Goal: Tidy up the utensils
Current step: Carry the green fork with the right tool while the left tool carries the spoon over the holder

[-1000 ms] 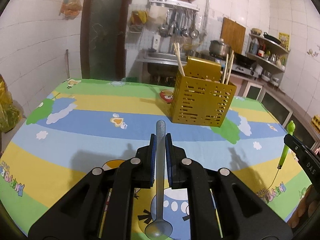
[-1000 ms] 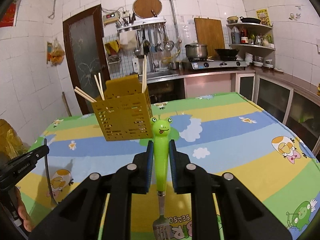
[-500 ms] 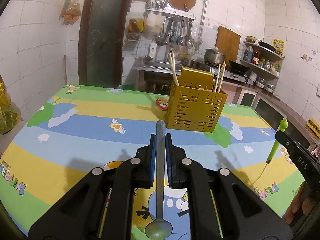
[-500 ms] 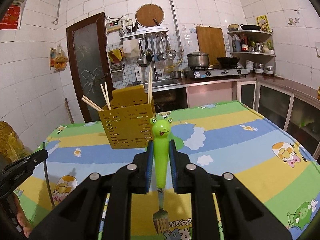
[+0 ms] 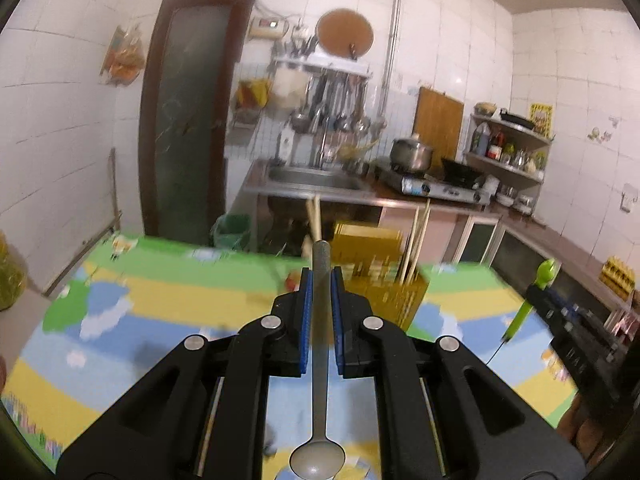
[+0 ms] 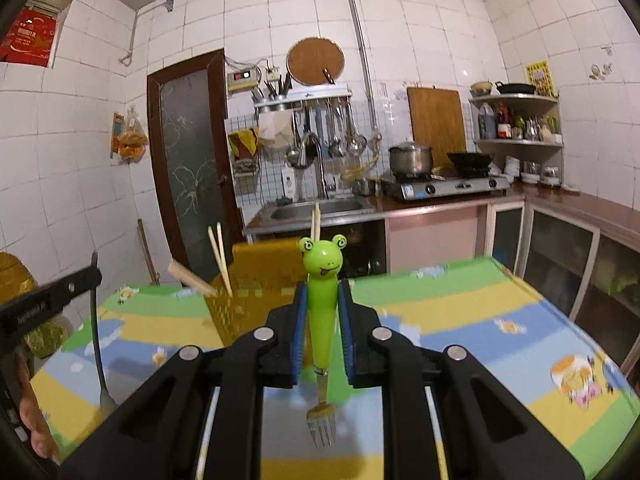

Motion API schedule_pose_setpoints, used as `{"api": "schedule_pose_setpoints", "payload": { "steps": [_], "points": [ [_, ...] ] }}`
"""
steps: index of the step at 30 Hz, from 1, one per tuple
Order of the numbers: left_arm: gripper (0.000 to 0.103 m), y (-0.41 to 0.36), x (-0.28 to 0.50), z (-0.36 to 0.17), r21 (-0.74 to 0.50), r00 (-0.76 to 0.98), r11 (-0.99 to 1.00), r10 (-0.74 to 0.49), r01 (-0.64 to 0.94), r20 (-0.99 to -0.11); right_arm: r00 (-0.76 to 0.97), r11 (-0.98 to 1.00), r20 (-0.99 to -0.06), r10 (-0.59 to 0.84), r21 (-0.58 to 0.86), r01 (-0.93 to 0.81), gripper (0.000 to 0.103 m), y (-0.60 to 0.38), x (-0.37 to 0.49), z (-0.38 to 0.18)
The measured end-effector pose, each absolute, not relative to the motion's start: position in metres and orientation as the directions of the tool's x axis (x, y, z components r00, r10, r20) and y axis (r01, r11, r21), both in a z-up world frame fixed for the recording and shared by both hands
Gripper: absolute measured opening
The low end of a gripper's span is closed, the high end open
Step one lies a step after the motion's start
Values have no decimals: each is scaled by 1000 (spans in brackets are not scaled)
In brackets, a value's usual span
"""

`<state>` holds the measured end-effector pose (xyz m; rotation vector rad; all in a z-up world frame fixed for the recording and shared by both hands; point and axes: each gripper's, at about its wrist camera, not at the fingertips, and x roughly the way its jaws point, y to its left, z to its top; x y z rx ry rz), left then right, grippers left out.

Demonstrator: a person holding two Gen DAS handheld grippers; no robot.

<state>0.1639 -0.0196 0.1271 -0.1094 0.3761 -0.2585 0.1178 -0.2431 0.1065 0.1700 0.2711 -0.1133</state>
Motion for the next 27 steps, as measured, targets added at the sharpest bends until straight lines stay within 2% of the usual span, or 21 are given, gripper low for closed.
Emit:
{"api": "schedule_pose_setpoints", "payload": {
  "steps": [8,14,27],
  "points": [
    [9,-49,220,195,-151,930,948,-306,278,-203,978,981,-184,-102,147,130,16,-256,175,170],
    [9,-68,265,206,-184,934,938,-323,295,-151,982,978,-167,-86,172,115,16,-260,218,190],
    [9,-85,343,152,-180,940,953,-279,245,-195,973,981,-230,-17,184,61,16,-248,292,150]
  ]
}}
